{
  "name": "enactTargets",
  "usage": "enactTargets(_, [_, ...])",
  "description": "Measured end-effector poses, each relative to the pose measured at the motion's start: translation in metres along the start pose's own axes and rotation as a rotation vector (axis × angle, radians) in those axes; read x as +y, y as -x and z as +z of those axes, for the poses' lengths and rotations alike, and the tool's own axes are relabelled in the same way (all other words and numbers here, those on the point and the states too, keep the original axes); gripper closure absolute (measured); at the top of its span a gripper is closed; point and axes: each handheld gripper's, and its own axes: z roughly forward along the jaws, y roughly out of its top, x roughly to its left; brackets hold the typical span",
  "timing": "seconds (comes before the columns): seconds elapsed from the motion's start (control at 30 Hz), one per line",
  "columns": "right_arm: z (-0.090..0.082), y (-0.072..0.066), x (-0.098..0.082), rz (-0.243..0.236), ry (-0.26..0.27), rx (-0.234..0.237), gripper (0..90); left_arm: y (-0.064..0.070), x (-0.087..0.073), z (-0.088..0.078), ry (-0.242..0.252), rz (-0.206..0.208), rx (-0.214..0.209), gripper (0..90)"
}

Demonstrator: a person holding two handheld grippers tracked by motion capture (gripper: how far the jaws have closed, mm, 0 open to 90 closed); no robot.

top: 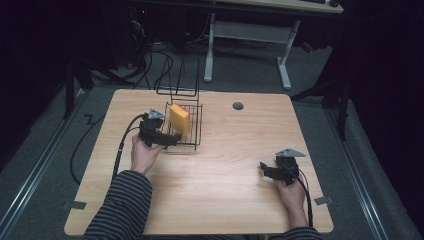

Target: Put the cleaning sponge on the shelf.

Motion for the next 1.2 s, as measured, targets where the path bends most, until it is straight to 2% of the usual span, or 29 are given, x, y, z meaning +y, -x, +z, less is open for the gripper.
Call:
enactTargets(0.43, [0.000, 0.000, 0.000, -0.002, 0.001, 0.000, 26.7, -0.002, -0.003, -0.028, 0.058, 0.007, 0.008, 4.7])
enactTargets(0.63, [0.000, 0.000, 0.000, -0.002, 0.001, -0.001, 26.7, -0.007, -0.008, -0.039, 0.084, -0.025, 0.021, 5.7])
enactTargets(0.83, [0.000, 0.000, 0.000, -0.002, 0.001, -0.001, 26.7, -0.010, -0.012, -0.050, 0.094, -0.024, 0.028, 6.6])
enactTargets(1.2, [0.000, 0.000, 0.000, -0.002, 0.001, 0.000, 26.7, -0.017, -0.020, -0.067, 0.130, -0.061, 0.047, 8.2])
